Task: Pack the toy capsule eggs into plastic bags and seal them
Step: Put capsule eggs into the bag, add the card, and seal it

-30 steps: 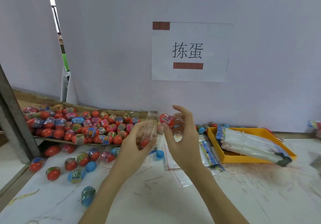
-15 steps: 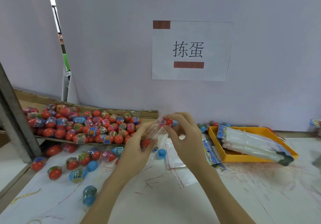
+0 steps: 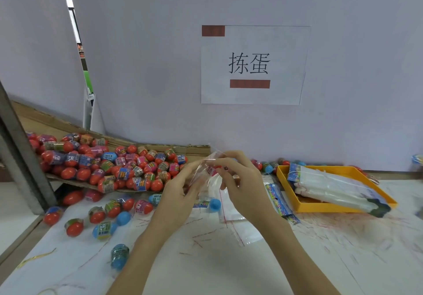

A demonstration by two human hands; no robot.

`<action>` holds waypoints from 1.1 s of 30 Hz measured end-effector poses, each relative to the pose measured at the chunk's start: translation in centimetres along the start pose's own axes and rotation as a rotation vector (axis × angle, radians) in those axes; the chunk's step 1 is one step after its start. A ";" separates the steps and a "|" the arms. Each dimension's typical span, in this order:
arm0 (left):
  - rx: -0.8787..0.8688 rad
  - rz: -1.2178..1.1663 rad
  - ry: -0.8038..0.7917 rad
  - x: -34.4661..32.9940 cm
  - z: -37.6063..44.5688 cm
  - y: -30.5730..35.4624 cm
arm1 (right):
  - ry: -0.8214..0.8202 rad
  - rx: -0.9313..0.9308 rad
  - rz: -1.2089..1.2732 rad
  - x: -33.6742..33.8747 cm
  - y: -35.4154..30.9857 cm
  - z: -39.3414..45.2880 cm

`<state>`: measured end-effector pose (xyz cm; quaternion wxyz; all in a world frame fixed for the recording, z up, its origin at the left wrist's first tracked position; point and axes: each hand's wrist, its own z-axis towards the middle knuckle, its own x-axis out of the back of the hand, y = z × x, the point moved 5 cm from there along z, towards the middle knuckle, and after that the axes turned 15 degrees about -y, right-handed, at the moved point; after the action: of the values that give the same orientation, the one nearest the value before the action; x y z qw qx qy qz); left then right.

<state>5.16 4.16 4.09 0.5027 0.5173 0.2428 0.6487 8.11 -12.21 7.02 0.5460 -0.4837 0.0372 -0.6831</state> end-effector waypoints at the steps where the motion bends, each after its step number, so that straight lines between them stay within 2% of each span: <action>1: -0.002 -0.013 0.009 0.0 0.0 0.0 | 0.008 0.006 -0.041 -0.1 0.0 0.0; 7: 0.005 -0.043 -0.031 -0.1 -0.2 -0.3 | 0.050 -0.014 -0.021 -1.0 0.7 -0.2; 12: 0.018 -0.073 0.005 0.0 -0.1 -0.6 | 0.101 -0.102 0.138 -0.8 1.3 -0.2; 16: 0.038 -0.123 0.075 0.4 -0.2 -0.4 | -0.043 -0.037 0.087 -1.2 1.7 -0.3; 21: 0.069 -0.057 0.184 1.2 -0.4 -0.6 | -0.186 -0.074 0.032 -2.2 1.7 -0.2; 28: 0.014 0.044 0.223 1.0 -0.6 -0.6 | -0.177 -0.099 0.250 -2.3 1.1 -0.3; 30: -0.011 0.088 0.225 0.8 -0.7 -0.6 | -0.171 -0.129 0.256 -2.4 1.2 -0.3; 33: 0.059 0.062 0.223 0.8 -0.5 -1.1 | -0.103 -0.145 0.129 -2.1 1.6 -0.3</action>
<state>5.21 5.42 3.36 0.4368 0.4635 0.3001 0.7102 8.88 -11.32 4.63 0.5535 -0.5528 0.0896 -0.6164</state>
